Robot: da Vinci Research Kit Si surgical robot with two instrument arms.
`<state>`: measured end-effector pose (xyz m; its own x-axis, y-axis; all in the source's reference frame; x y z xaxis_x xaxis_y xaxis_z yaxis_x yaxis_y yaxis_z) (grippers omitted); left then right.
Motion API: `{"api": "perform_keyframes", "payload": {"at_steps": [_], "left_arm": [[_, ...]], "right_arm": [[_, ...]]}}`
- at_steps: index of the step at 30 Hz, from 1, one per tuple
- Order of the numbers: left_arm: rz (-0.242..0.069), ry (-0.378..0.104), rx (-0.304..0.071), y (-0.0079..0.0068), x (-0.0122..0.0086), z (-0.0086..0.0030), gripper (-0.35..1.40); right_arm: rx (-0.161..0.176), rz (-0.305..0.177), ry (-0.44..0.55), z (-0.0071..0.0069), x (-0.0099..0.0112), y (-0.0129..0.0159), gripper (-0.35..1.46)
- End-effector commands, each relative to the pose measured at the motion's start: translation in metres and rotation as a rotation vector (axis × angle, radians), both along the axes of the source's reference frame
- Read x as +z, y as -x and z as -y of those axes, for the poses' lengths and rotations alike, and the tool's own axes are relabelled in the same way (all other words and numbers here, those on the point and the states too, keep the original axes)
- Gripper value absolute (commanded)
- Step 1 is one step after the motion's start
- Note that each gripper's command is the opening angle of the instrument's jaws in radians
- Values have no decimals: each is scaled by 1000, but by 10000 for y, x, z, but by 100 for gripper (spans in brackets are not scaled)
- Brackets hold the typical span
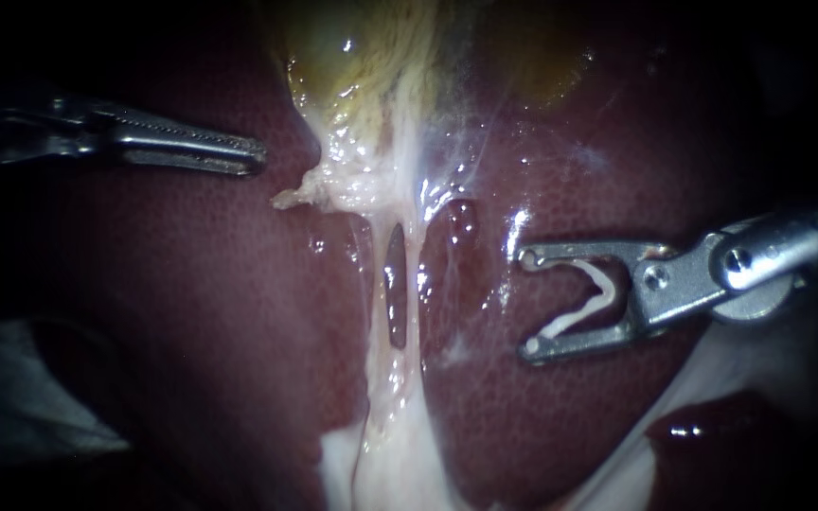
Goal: Grabbing gallbladder
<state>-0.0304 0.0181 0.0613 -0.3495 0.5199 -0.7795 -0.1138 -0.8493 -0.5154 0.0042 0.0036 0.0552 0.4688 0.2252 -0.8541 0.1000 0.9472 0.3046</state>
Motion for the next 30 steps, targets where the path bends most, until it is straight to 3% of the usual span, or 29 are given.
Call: {"api": "perform_keyframes", "payload": {"at_steps": [1,5,9,12,20,26,30], "left_arm": [[2,16,7,1,0,0,-16],[10,76,29,5,0,-3,27],[33,98,19,9,1,-4,71],[52,103,6,11,1,-4,88],[54,105,5,15,4,-2,93],[41,130,-9,38,24,11,81],[8,99,-21,55,47,24,74]], "right_arm": [[0,0,0,0,0,0,49],[0,0,0,0,0,0,49],[0,0,0,0,0,0,49],[0,0,0,0,0,0,49],[0,0,0,0,0,0,49],[0,0,0,0,0,-1,49],[0,0,0,0,-1,-1,49]]}}
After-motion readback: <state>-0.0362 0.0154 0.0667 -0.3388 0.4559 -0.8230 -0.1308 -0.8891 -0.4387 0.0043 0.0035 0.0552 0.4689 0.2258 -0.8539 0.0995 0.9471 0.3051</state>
